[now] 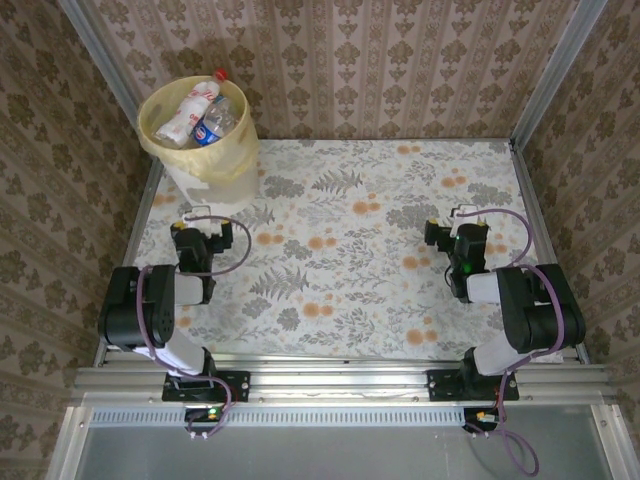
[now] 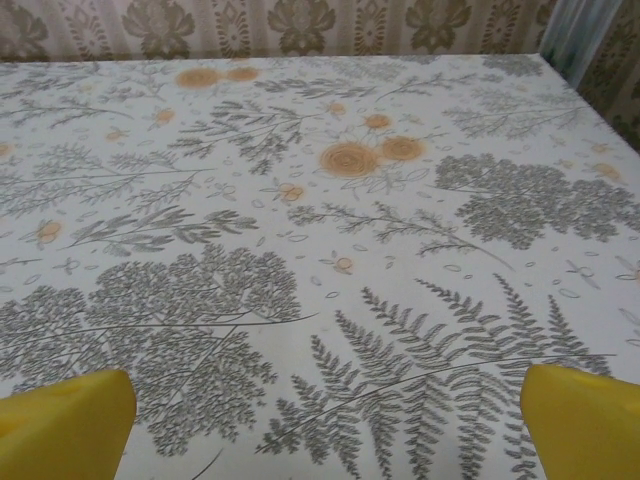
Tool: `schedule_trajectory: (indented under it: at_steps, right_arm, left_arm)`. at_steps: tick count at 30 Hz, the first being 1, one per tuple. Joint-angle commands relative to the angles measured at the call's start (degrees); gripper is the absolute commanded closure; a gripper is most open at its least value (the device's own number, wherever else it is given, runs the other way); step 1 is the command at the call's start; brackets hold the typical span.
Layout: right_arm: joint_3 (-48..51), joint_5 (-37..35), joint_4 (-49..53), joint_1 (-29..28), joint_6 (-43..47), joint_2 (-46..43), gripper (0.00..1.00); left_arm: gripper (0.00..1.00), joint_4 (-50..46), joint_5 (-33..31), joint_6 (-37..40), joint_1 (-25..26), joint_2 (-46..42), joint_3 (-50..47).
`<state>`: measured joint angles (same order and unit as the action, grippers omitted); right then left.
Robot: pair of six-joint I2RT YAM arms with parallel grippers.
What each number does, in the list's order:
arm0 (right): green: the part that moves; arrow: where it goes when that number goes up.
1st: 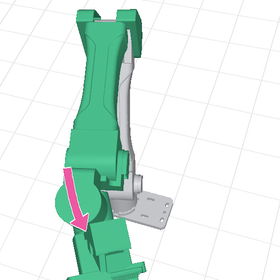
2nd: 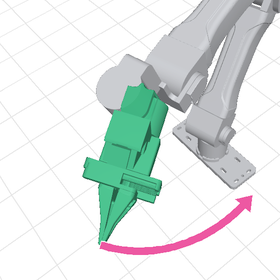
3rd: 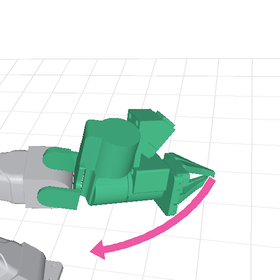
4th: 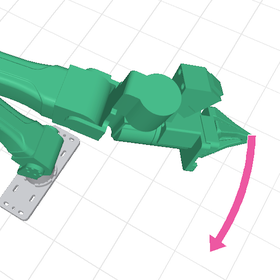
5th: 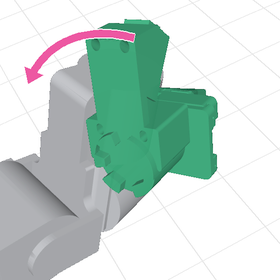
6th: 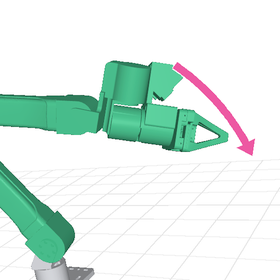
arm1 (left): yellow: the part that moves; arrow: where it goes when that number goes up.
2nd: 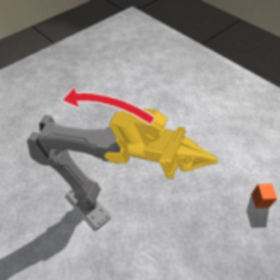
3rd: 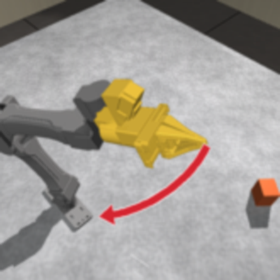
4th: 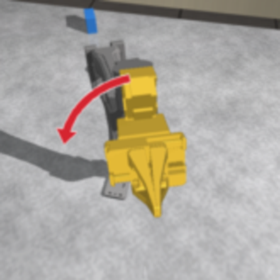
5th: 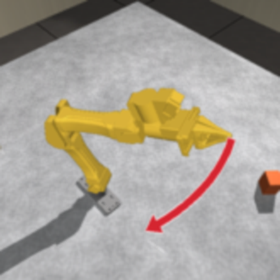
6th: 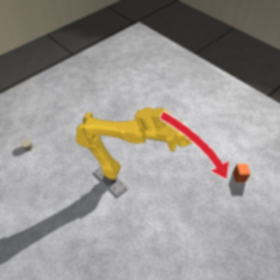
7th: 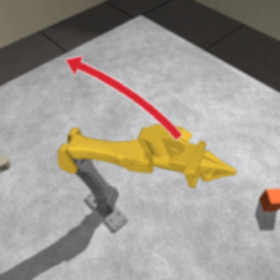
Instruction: Throw the plastic bottles in the bin
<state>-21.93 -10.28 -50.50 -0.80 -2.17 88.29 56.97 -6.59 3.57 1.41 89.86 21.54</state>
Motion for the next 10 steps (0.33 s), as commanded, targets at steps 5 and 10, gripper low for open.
schedule_trajectory:
  at_steps: [5, 10]
  right_arm:
    - [-0.8, 1.1, 0.5, -0.3, -1.6, -0.7, 0.0]
    - [-0.6, 1.0, 0.2, -0.3, -1.4, -0.8, 0.0]
  left_arm:
    - [0.0, -3.6, 1.4, -1.2, -0.2, -0.8, 0.5]
    - [0.0, -3.5, 1.4, -1.2, -0.2, -0.9, 0.4]
